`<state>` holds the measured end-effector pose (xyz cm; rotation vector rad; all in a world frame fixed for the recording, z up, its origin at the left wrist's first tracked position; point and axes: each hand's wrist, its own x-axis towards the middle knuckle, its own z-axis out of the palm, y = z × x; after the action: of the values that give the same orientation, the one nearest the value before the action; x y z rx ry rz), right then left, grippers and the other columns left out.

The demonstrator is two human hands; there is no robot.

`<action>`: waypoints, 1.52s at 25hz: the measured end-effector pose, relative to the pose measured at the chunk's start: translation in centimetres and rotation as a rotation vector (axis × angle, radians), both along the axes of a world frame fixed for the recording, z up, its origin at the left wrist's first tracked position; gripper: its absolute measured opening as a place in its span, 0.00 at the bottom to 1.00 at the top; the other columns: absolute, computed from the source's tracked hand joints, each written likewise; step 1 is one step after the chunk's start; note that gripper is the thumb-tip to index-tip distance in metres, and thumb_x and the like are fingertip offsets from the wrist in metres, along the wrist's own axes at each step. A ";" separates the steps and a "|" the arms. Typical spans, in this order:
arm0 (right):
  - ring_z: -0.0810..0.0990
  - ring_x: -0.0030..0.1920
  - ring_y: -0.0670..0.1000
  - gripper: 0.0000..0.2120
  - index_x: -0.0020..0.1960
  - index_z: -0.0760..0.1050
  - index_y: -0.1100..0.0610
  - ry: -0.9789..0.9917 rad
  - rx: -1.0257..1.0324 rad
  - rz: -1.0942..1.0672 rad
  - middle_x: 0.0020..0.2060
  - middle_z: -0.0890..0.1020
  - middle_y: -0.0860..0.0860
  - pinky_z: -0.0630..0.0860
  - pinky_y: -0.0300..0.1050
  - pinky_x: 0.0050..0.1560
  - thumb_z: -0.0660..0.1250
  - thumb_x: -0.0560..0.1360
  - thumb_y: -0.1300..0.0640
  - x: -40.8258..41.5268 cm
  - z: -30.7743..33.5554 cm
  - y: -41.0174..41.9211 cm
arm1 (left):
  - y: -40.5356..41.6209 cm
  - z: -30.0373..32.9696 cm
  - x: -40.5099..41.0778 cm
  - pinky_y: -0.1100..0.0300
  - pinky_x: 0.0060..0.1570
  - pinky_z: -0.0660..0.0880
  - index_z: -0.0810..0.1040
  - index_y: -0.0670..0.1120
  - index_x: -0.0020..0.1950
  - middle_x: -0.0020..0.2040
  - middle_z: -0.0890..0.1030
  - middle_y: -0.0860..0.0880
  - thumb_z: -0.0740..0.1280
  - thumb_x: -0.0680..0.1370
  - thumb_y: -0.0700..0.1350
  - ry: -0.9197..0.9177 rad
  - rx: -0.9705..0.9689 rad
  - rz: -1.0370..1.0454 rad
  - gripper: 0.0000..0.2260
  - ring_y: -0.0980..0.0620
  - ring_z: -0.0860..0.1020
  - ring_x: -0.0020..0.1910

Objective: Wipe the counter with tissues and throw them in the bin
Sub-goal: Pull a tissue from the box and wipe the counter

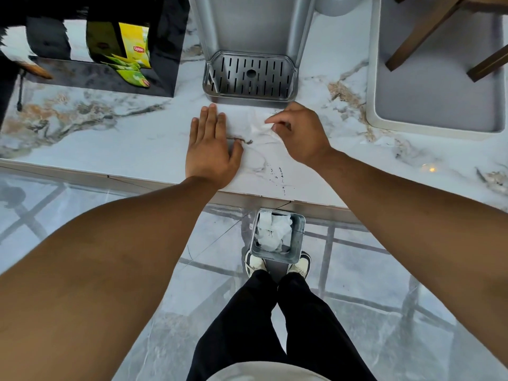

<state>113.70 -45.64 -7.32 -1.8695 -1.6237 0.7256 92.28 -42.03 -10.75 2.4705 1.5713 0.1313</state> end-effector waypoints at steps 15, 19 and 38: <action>0.73 0.35 0.42 0.09 0.54 0.85 0.57 0.132 -0.178 0.348 0.43 0.78 0.54 0.69 0.34 0.42 0.71 0.76 0.65 -0.6 0.6 -11.4 | 0.0 0.1 0.1 0.46 0.80 0.46 0.55 0.39 0.79 0.82 0.52 0.40 0.50 0.81 0.57 0.030 -0.014 -0.002 0.32 0.44 0.47 0.81; 0.74 0.34 0.43 0.10 0.53 0.85 0.55 0.206 -0.259 0.301 0.41 0.78 0.49 0.68 0.34 0.38 0.72 0.75 0.65 0.7 2.2 -14.3 | -0.1 0.3 0.1 0.46 0.80 0.46 0.55 0.38 0.79 0.81 0.51 0.39 0.51 0.81 0.57 0.021 -0.022 -0.004 0.32 0.43 0.47 0.81; 0.80 0.46 0.54 0.14 0.55 0.83 0.61 0.006 0.122 0.116 0.45 0.78 0.58 0.71 0.34 0.52 0.64 0.76 0.71 -4.5 -0.8 -0.6 | 0.1 0.8 -0.2 0.45 0.79 0.47 0.57 0.35 0.78 0.81 0.55 0.38 0.54 0.82 0.42 -0.076 -0.033 -0.034 0.25 0.41 0.50 0.81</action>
<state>109.20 -46.20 -8.13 -1.6981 -1.7441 0.6639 92.12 -41.95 -10.00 2.4361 1.4887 0.1898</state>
